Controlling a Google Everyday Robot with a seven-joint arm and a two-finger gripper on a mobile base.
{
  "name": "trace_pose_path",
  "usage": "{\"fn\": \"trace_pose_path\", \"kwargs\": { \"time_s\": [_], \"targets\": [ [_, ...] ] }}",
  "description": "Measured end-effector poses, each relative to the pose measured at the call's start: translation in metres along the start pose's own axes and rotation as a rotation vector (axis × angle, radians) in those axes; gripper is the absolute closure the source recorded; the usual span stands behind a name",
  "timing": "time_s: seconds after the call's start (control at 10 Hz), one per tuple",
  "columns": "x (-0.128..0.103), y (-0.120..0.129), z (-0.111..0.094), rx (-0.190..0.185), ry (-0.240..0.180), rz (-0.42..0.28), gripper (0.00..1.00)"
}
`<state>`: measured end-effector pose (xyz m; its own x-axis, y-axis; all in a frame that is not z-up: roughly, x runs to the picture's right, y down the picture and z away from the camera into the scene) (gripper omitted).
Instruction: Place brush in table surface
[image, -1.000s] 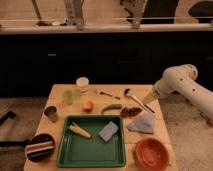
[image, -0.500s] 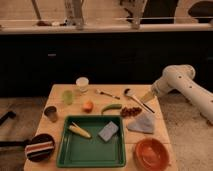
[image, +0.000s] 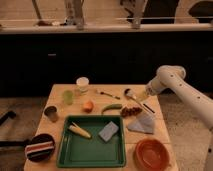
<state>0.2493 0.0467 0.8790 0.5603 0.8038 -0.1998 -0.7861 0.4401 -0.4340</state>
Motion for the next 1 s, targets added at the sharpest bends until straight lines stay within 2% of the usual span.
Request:
{"fn": "trace_pose_path", "kwargs": {
  "time_s": [0.4, 0.6, 0.8, 1.0],
  "targets": [
    [0.001, -0.010, 0.015, 0.026, -0.061, 0.058, 0.20],
    [0.000, -0.015, 0.020, 0.032, -0.069, 0.082, 0.20],
    [0.003, -0.023, 0.039, 0.050, -0.068, 0.118, 0.20],
    [0.003, -0.030, 0.051, 0.075, -0.064, 0.157, 0.20]
  ]
}}
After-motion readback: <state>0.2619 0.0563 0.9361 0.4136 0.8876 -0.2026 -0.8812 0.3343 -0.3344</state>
